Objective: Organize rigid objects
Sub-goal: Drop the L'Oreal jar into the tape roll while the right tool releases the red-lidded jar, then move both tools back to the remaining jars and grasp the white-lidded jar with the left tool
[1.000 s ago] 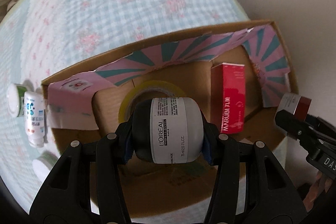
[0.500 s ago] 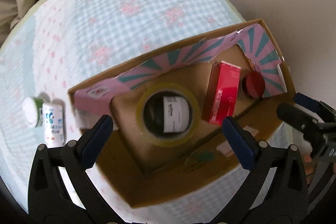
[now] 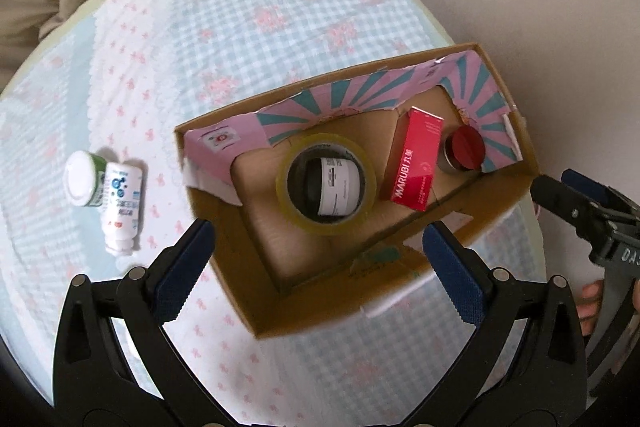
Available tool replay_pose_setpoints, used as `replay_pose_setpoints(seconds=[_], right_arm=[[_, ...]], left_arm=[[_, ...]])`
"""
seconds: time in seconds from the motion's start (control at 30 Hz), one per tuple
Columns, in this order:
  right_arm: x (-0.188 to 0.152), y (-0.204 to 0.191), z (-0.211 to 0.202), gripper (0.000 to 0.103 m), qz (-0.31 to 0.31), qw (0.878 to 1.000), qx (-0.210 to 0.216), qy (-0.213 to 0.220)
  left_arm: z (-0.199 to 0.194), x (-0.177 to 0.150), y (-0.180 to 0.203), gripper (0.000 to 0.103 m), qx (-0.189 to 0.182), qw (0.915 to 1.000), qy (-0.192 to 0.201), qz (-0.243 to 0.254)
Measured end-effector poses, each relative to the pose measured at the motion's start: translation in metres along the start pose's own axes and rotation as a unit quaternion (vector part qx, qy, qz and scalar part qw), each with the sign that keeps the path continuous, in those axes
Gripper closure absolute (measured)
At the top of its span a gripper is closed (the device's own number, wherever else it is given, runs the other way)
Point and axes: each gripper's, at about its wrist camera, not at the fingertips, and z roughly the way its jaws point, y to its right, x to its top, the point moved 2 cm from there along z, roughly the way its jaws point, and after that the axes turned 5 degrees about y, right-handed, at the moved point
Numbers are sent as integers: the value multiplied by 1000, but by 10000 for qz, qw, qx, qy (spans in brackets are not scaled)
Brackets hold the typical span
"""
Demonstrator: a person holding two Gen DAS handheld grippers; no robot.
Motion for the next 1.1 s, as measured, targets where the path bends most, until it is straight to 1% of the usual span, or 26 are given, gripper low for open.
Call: replay_pose_setpoints(seconds=[0.1, 0.23, 0.37, 0.5, 0.57, 0.67, 0.73, 0.9, 1.0, 1.1], right_arm=[[-3, -2, -14, 0, -63, 9998, -126, 110], [-7, -3, -32, 0, -7, 9999, -78, 122], [-12, -10, -56, 0, 41, 9995, -29, 300], [-21, -25, -82, 0, -22, 9988, -114, 467], [-27, -40, -97, 0, -185, 9983, -176, 531], [-38, -63, -116, 0, -375, 9979, -199, 488], [-46, -78, -127, 0, -474, 9972, -256, 519], [-78, -134, -156, 0, -836, 9936, -376, 666], [-99, -168, -169, 0, -858, 9930, -425, 693], [-121, -203, -177, 0, -864, 9933, -387, 668]], left_arm=[[-24, -9, 0, 0, 53, 9999, 100, 20], [-64, -25, -4, 0, 122, 9996, 262, 7], [-108, -44, -20, 0, 272, 9986, 463, -10], [-144, -64, -39, 0, 427, 9969, 661, -44], [-163, -77, -53, 0, 416, 9960, 785, -101], [-190, -98, -78, 0, 476, 9939, 990, -119], [-203, -108, -94, 0, 451, 9928, 1095, -168], [-235, -140, -146, 0, 315, 9906, 1282, -343], [-251, -162, -178, 0, 302, 9901, 1332, -320], [-268, -181, -212, 0, 295, 9887, 1442, -283]])
